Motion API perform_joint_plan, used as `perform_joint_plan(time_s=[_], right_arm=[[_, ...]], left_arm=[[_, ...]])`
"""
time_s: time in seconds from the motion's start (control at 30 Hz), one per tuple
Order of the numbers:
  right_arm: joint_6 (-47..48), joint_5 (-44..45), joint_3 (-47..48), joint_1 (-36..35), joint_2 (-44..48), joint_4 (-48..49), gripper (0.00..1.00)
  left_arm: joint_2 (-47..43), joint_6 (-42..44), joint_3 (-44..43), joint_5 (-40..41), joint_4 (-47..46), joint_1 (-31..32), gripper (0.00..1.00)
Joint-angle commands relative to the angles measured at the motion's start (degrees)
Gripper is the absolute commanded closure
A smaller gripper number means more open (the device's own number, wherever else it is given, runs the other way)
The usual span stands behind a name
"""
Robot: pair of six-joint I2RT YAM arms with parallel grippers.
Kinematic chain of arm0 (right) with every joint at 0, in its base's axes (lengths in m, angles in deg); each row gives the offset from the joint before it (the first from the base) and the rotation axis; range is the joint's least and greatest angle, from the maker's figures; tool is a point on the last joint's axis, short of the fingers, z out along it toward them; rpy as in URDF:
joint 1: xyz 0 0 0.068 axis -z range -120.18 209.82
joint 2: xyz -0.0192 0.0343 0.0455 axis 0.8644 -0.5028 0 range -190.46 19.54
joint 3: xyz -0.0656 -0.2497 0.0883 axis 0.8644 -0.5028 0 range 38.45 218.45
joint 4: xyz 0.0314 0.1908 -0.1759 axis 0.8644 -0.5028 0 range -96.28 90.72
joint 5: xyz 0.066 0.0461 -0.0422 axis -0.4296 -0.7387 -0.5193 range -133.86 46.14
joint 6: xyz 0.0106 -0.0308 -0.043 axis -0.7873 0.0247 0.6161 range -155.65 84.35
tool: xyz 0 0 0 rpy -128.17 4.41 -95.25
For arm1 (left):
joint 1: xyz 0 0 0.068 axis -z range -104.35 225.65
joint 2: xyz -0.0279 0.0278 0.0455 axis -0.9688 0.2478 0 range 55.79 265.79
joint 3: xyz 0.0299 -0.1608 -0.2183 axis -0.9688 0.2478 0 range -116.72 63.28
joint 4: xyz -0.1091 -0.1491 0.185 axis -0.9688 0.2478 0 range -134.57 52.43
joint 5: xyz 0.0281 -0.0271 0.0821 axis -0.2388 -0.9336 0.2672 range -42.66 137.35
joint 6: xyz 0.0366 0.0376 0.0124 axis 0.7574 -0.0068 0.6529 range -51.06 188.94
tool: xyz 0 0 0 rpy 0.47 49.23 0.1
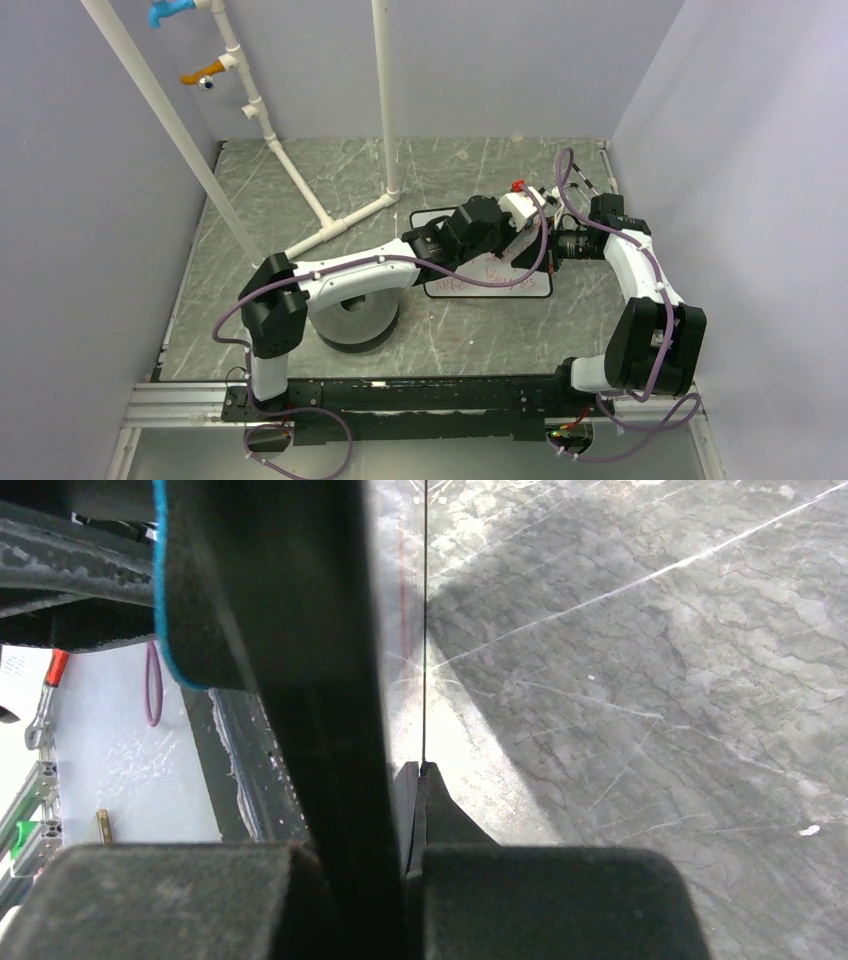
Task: Erase the whiteboard
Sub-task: Erase the center of the board with the whiteboard.
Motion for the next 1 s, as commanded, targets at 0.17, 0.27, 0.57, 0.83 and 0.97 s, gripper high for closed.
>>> perform_joint_plan(time_s=[0.17,0.27,0.57,0.83,0.97], right_arm=[[3.24,-2.37,1.77,-0.64,1.78,-0.86,1.0],[3.33,-2.37,1.86,-0.62,1.8,-0.94,1.0],[3.31,-2.36,1.86,-0.62,1.71,-0.85,1.0],[3.24,-2.36,1.86,-0.62,1.64,-0.9,1.0],[3.24,-2.31,1.8,-0.64,1.62,-0.84,1.0]], left_arm=[[-3.5,-1.74,5.17,3.43,-0.65,-4.02,1.0],[-4.07,-1.67,4.24,3.64,-0.23,-5.29,1.0],[-2.77,-1.17,-1.09,-1.17,-0.17,-4.91,1.0],[-1.46,-1.66,-2.78,-4.03,-0.59,-2.1,1.0],[-0.61,-1.72,-3.08,-5.05,-0.56,-1.4,1.0]])
